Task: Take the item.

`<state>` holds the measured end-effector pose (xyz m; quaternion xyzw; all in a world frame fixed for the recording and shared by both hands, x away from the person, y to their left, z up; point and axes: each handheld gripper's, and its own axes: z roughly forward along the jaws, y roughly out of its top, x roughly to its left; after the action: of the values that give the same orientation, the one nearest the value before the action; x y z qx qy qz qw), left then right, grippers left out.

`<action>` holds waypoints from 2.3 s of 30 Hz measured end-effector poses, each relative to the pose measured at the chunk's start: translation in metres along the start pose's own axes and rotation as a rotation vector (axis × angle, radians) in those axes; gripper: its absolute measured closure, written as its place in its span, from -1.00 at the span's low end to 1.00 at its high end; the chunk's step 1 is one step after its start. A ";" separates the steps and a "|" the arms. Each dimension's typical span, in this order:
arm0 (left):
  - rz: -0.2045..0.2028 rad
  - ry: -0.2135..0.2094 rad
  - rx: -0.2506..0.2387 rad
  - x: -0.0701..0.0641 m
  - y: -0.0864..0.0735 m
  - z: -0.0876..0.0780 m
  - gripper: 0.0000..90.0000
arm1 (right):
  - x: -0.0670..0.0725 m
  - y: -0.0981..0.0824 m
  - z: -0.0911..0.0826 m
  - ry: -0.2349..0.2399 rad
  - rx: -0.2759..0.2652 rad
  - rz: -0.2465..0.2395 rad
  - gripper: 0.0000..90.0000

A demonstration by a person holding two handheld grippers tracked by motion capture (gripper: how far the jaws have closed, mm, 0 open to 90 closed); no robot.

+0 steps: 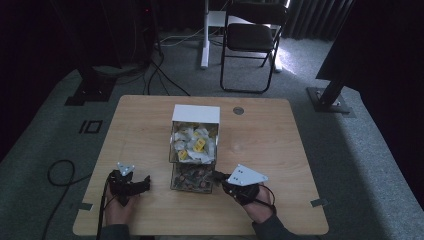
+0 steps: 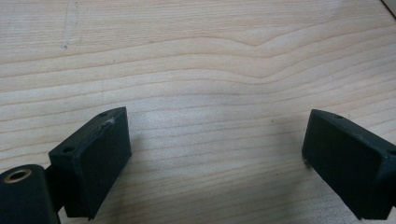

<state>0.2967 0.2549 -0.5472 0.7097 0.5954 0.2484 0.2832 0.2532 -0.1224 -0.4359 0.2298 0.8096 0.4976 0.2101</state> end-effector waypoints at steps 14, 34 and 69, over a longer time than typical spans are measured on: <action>0.000 0.000 0.000 0.000 0.000 0.000 -0.81 | -0.011 -0.002 -0.010 -0.036 -0.007 0.011 1.00; -0.002 0.000 -0.002 0.000 0.000 0.000 -0.81 | -0.043 -0.006 -0.024 -0.122 -0.009 0.047 1.00; -0.002 -0.001 -0.002 0.000 0.000 0.000 -0.81 | -0.083 -0.001 -0.020 -0.194 -0.025 0.098 1.00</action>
<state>0.2967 0.2548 -0.5472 0.7088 0.5959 0.2481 0.2843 0.3082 -0.1851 -0.4188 0.3134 0.7669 0.4928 0.2660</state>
